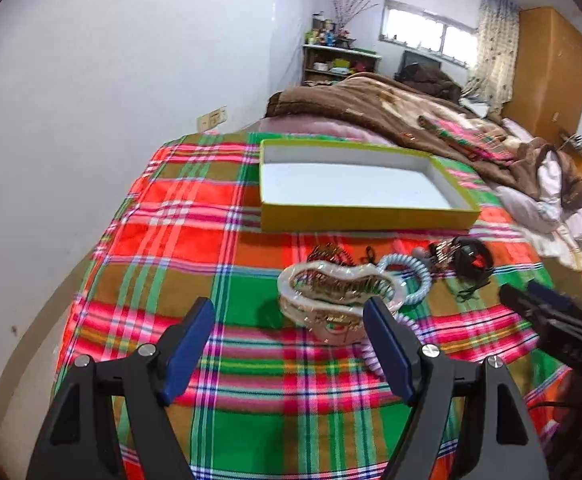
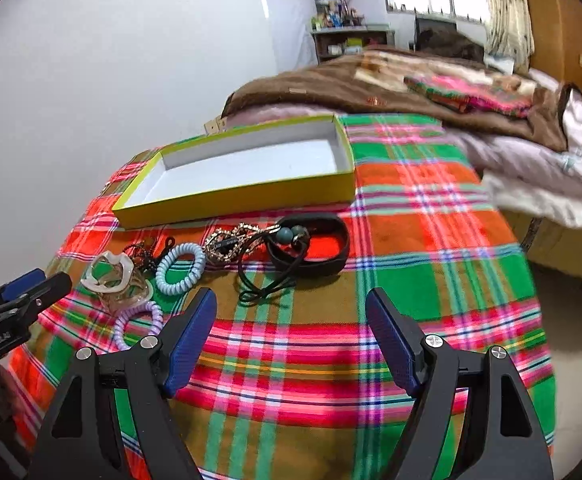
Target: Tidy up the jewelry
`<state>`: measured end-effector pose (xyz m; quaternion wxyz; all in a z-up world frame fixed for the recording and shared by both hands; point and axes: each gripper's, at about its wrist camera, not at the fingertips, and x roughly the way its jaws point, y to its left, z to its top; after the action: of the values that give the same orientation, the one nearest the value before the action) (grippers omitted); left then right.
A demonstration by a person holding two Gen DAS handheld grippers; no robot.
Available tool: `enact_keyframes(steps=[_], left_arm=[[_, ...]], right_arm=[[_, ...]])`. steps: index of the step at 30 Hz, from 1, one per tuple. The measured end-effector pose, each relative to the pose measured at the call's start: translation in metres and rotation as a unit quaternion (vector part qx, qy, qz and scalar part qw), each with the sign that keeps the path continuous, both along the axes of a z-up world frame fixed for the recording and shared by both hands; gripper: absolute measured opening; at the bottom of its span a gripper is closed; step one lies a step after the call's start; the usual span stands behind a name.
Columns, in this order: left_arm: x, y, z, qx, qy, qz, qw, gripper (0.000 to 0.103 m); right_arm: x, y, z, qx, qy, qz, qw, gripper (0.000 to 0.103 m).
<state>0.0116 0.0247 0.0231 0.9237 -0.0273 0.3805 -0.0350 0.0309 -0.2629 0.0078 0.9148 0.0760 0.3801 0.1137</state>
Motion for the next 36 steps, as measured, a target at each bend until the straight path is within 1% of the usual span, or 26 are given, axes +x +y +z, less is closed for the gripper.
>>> enact_keyframes(steps=[2, 4, 5, 6, 7, 9, 12, 13, 15, 17, 19, 20, 22, 24, 26, 28, 32, 34, 36], left_arm=[[0.003, 0.0, 0.003, -0.004, -0.002, -0.026, 0.9997, 0.079], [0.007, -0.004, 0.001, 0.01, 0.004, -0.06, 0.9981, 0.079], [0.009, -0.006, 0.0, 0.012, 0.01, -0.072, 0.9973, 0.079], [0.012, -0.007, -0.002, 0.011, 0.015, -0.087, 0.996, 0.079], [0.014, -0.009, -0.004, 0.013, 0.017, -0.093, 0.9954, 0.079], [0.016, -0.013, -0.005, 0.035, 0.014, -0.099, 0.9944, 0.079], [0.017, -0.018, -0.006, 0.04, 0.011, -0.117, 0.9923, 0.079], [0.018, -0.019, -0.006, 0.043, 0.009, -0.124, 0.9913, 0.079], [0.017, -0.023, -0.005, 0.055, 0.009, -0.13, 0.9899, 0.079], [0.017, -0.026, -0.004, 0.059, 0.006, -0.138, 0.9886, 0.079], [0.018, -0.029, -0.004, 0.063, 0.006, -0.145, 0.9874, 0.079], [0.019, -0.03, -0.004, 0.066, 0.005, -0.147, 0.987, 0.079], [0.022, -0.033, -0.005, 0.074, 0.008, -0.15, 0.9859, 0.079], [0.024, -0.035, -0.005, 0.076, 0.01, -0.152, 0.9854, 0.079], [0.025, -0.035, -0.006, 0.077, 0.01, -0.156, 0.9847, 0.079], [0.028, -0.035, -0.008, 0.08, 0.018, -0.154, 0.9847, 0.074], [0.029, -0.039, -0.01, 0.088, 0.021, -0.159, 0.983, 0.07], [0.031, -0.042, -0.012, 0.09, 0.025, -0.164, 0.982, 0.064], [0.033, -0.043, -0.013, 0.084, 0.03, -0.169, 0.9816, 0.063]], right_arm=[[0.004, 0.001, -0.002, 0.018, 0.005, 0.007, 1.0, 0.077], [0.008, 0.002, -0.005, 0.027, 0.008, 0.012, 1.0, 0.076], [0.011, 0.003, -0.007, 0.029, 0.013, 0.011, 0.999, 0.071], [0.014, 0.003, -0.008, 0.033, 0.017, 0.009, 0.999, 0.064], [0.019, 0.002, -0.01, 0.043, 0.022, 0.005, 0.999, 0.061], [0.027, 0.001, -0.013, 0.052, 0.033, -0.005, 0.998, 0.054], [0.037, 0.001, -0.018, 0.071, 0.047, -0.005, 0.996, 0.051], [0.038, 0.002, -0.018, 0.072, 0.046, -0.004, 0.996, 0.051], [0.04, 0.004, -0.017, 0.069, 0.045, -0.001, 0.997, 0.047], [0.042, 0.006, -0.019, 0.068, 0.049, -0.001, 0.996, 0.034], [0.044, 0.007, -0.021, 0.065, 0.054, -0.002, 0.996, 0.028], [0.045, 0.007, -0.021, 0.067, 0.055, -0.001, 0.996, 0.019], [0.047, 0.005, -0.023, 0.063, 0.058, -0.007, 0.996, 0.01], [0.047, 0.002, -0.023, 0.069, 0.054, -0.008, 0.996, 0.005], [0.045, 0.0, -0.021, 0.069, 0.045, -0.011, 0.997, 0.003], [0.042, -0.003, -0.015, 0.068, 0.031, -0.012, 0.997, 0.003], [0.036, -0.008, -0.001, 0.072, 0.005, -0.01, 0.997, 0.002], [0.033, -0.01, 0.005, 0.076, -0.007, -0.01, 0.997, 0.002], [0.031, -0.012, 0.012, 0.077, -0.018, -0.01, 0.997, 0.002]])
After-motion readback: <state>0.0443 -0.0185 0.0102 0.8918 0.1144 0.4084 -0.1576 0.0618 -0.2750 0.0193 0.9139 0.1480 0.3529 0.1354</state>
